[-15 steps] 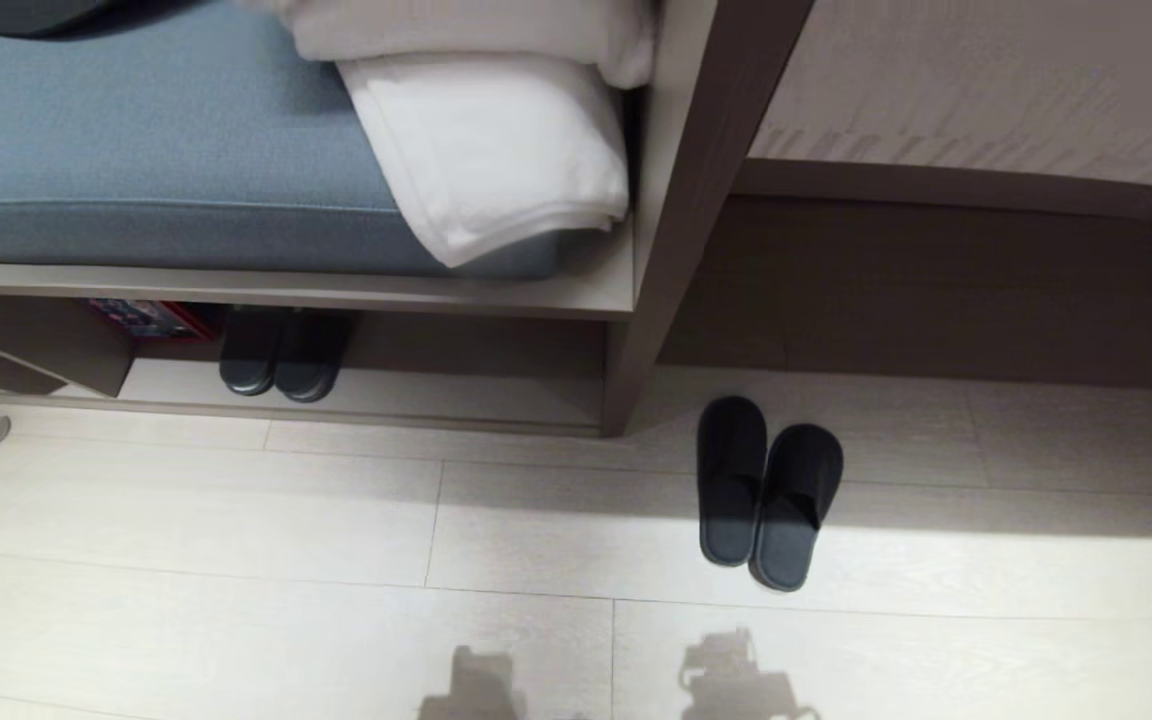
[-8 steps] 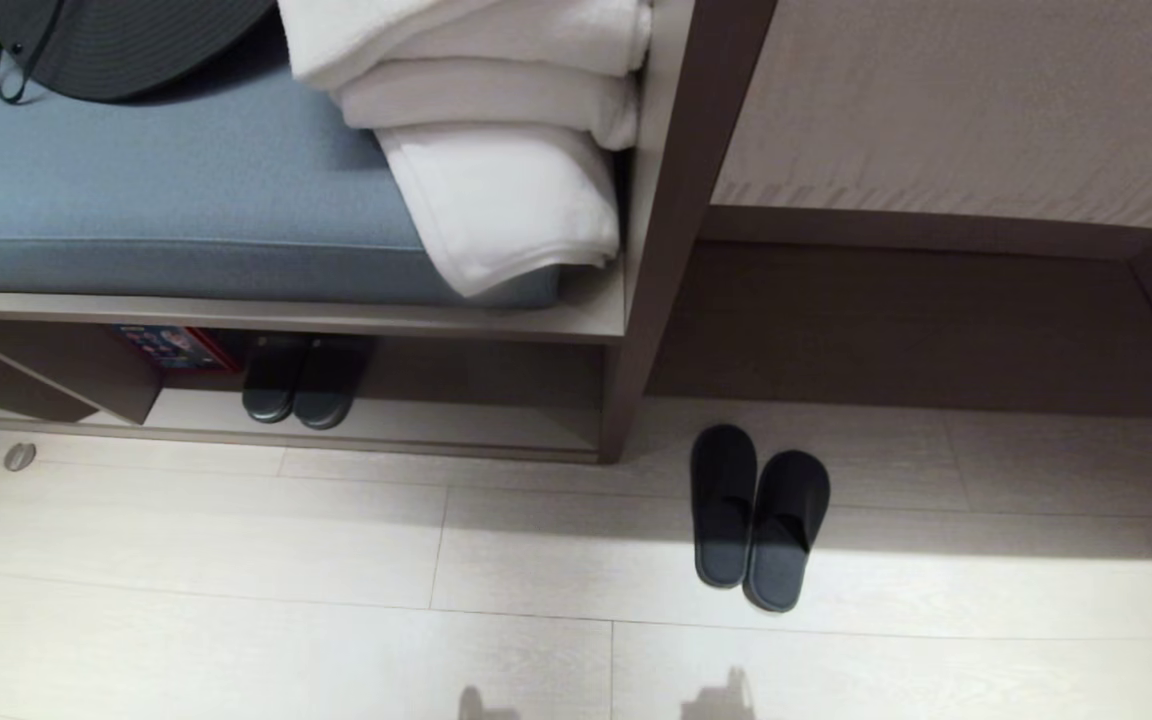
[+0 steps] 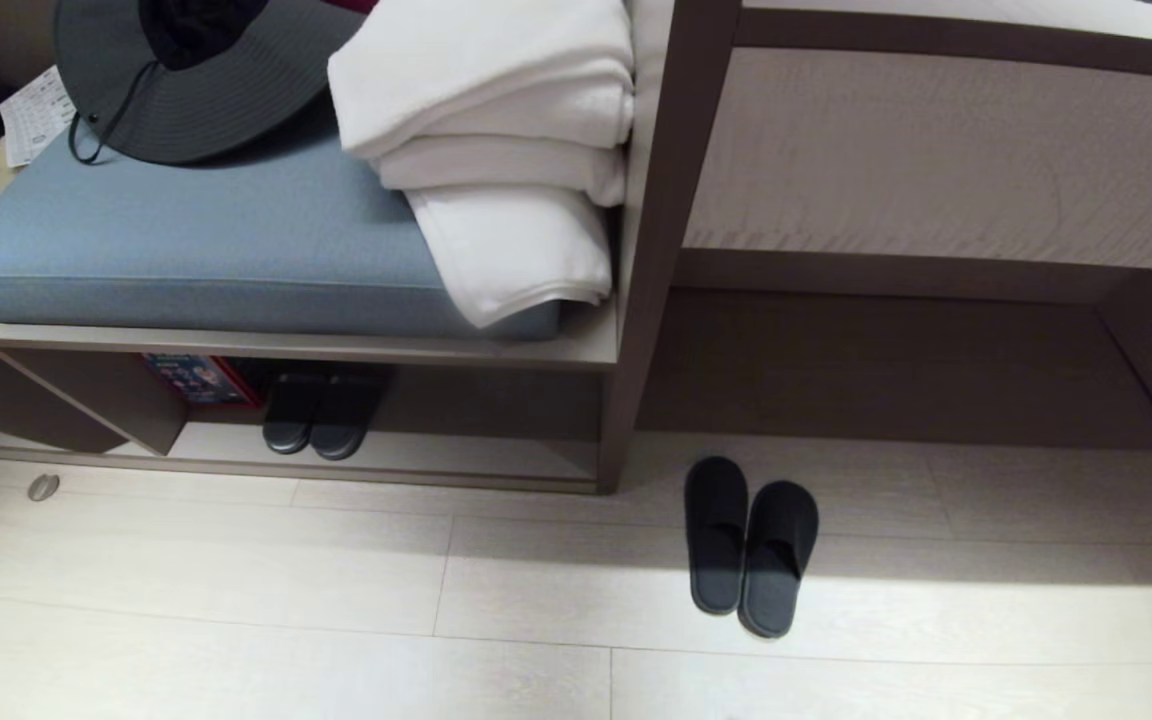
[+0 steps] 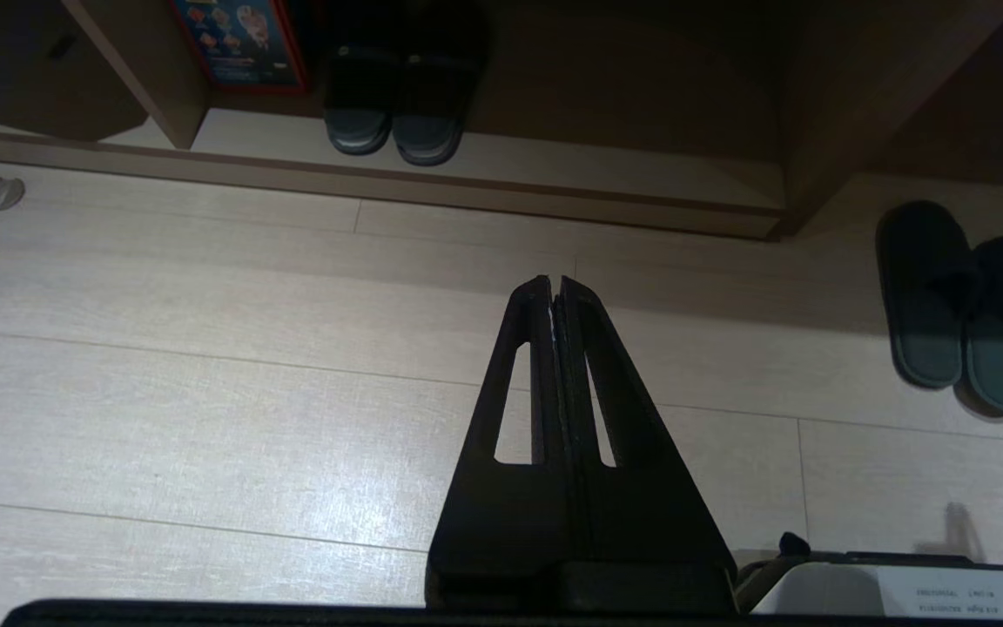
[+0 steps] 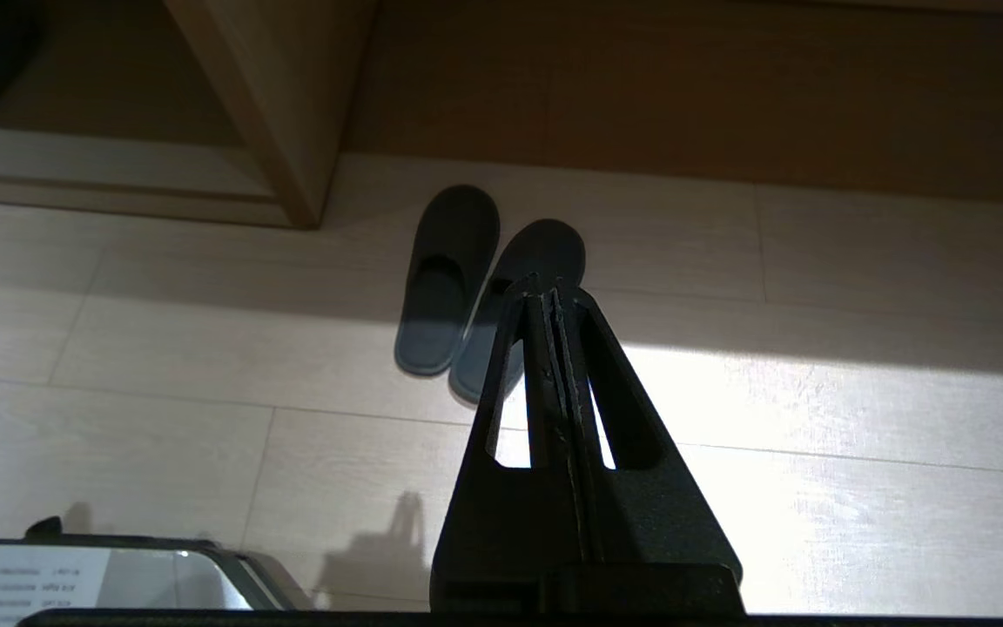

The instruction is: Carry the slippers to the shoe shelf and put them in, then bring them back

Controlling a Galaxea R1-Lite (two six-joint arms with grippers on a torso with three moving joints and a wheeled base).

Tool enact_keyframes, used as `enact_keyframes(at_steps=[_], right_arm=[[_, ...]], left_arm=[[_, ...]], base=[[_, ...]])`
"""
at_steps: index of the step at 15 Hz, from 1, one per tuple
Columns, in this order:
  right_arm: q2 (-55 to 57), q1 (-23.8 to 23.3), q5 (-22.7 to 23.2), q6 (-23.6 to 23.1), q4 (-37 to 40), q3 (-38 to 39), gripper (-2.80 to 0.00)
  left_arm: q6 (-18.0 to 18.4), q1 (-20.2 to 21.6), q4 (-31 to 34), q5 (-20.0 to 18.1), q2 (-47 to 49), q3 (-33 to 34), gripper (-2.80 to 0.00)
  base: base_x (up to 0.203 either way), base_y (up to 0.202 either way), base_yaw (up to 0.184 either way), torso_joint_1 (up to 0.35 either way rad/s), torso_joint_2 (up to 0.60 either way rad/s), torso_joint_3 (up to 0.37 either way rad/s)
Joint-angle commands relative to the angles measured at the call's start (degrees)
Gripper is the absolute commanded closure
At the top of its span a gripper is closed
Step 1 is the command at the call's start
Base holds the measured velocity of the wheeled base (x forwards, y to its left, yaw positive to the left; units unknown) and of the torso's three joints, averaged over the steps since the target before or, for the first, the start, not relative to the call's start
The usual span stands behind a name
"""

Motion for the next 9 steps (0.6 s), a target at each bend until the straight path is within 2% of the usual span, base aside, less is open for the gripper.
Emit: enact_keyframes(at_steps=[1,9], right_arm=[[0.01,0.00,0.00,0.00,-0.02,0.01,0.00],[0.01,0.00,0.00,0.00,-0.02,0.01,0.00]], left_arm=[[-0.04,0.01,-0.03,0.05,0.00,0.08,0.00],[-0.11,0.01,-0.03,0.11,0.00,0.09,0.00]], base=[[0.000,0.000,0.000,0.001,0.00,0.209],[0.000,0.000,0.000,0.002,0.00,0.202]])
